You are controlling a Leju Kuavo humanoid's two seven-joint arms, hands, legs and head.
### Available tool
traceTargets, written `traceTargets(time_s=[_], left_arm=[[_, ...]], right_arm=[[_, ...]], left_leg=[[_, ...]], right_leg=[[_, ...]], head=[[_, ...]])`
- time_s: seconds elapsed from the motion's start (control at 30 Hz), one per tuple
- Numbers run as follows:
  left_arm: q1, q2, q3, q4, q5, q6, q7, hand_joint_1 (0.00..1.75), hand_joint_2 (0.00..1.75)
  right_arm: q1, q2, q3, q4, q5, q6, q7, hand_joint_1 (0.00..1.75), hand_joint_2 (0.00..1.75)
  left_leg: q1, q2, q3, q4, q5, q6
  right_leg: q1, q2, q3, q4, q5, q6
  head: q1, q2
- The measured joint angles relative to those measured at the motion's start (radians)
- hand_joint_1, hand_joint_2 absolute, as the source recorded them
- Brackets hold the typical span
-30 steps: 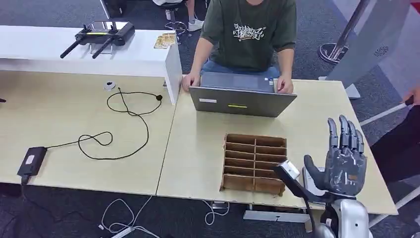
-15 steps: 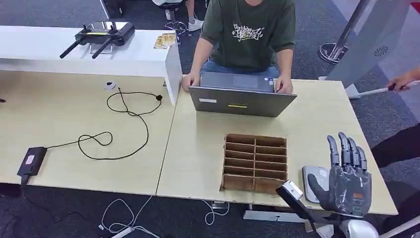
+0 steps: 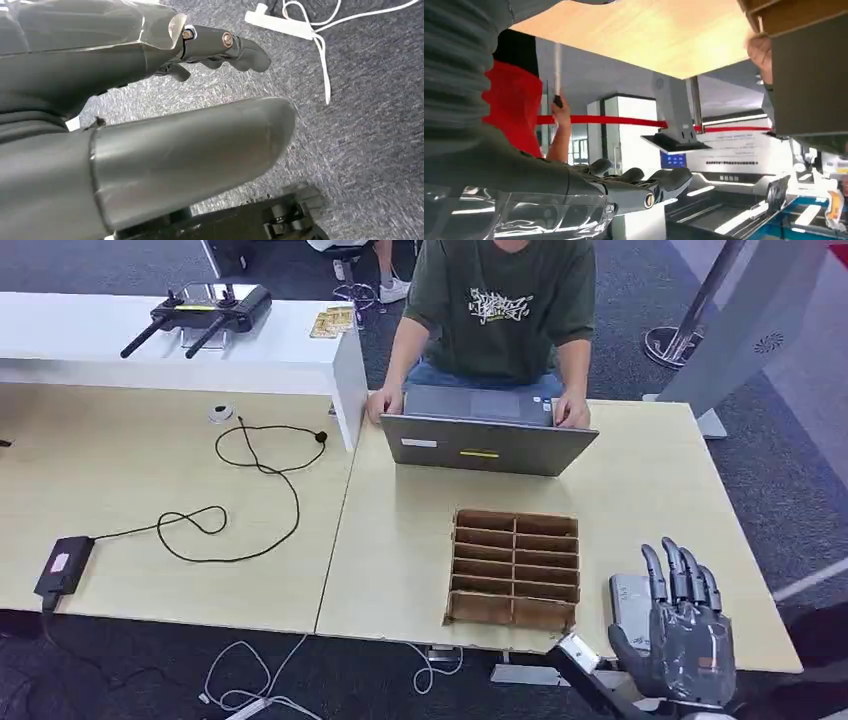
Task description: Pass the card to the sensor for recognition and then transmit it.
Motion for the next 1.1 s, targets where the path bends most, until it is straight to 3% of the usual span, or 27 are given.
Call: traceTargets(time_s=[0.73,1.1], left_arm=[[0.0,-0.005,-0.001,-0.001,-0.017,0.021,0.008,0.0,0.0],[-0.001,-0.004,-0.001,-0.005,-0.045,0.03,0.02,0.0,0.0]], right_arm=[[-0.031,0.0,0.105,0.075,-0.095,0.117,0.001,0.0,1.75],[-0.044,0.0,0.151,0.124,-0.126,0.12,0.019,0.0,1.75]], left_leg=[[0.0,0.0,0.0,0.0,0.0,0.0],[0.0,0.0,0.0,0.0,0.0,0.0]], right_leg=[[0.0,0.0,0.0,0.0,0.0,0.0],[0.0,0.0,0.0,0.0,0.0,0.0]], head=[[0.0,0.0],[0.0,0.0]])
